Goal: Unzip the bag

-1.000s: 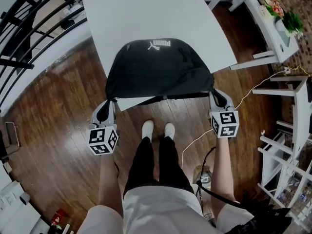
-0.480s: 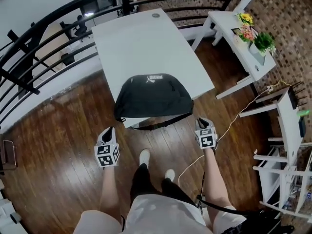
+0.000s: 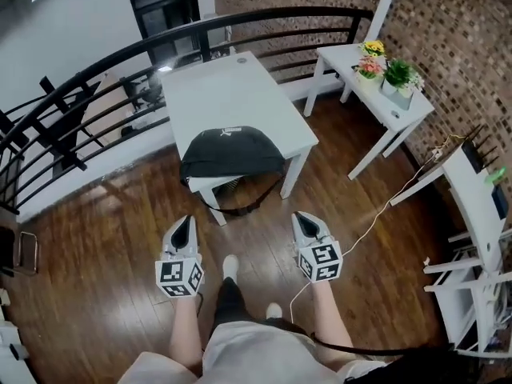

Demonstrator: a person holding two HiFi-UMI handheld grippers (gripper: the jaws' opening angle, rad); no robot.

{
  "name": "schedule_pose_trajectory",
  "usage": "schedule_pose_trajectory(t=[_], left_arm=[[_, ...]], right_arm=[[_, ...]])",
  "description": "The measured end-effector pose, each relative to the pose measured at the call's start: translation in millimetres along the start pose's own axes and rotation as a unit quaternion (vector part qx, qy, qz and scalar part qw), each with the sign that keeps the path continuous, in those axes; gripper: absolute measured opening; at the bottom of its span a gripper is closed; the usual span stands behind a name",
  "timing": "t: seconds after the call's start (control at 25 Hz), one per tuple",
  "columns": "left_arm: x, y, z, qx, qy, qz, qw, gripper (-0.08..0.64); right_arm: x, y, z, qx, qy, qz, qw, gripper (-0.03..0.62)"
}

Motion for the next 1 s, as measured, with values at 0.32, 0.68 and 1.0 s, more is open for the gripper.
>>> schedule_pose_trajectory(t=[0.32,0.68,1.0], left_arm=[[-77.9,137.8,-79.4,0.048,0.113,0.066,0.9902,0.017],[-107.9,132.1,-97.9,0.055,0.153,0.063,0.9846,0.017],[-121.9,96.9,-89.0,0.052,0.149,0.052,0.9862,0.017]], right_arm=[[-112.3,-65.6,-93.1,-0.037,0.13,-0.048,0.99,-0.009],[-131.1,-91.0,-125.2,-0.065,0.167,-0.018,0.984,-0.009],[-123.2,-111.8,-126.0,-0.076,0.157,-0.009,0.985,-0.009]])
Point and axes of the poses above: the fingertips, and each gripper's own axes: x forward along the fingers, y to its right, z out of its underside, the point moved 10 cm from there along -x, backward along the fingers, and after that the axes turned 3 degrees about -x, right-handed, at the moved point
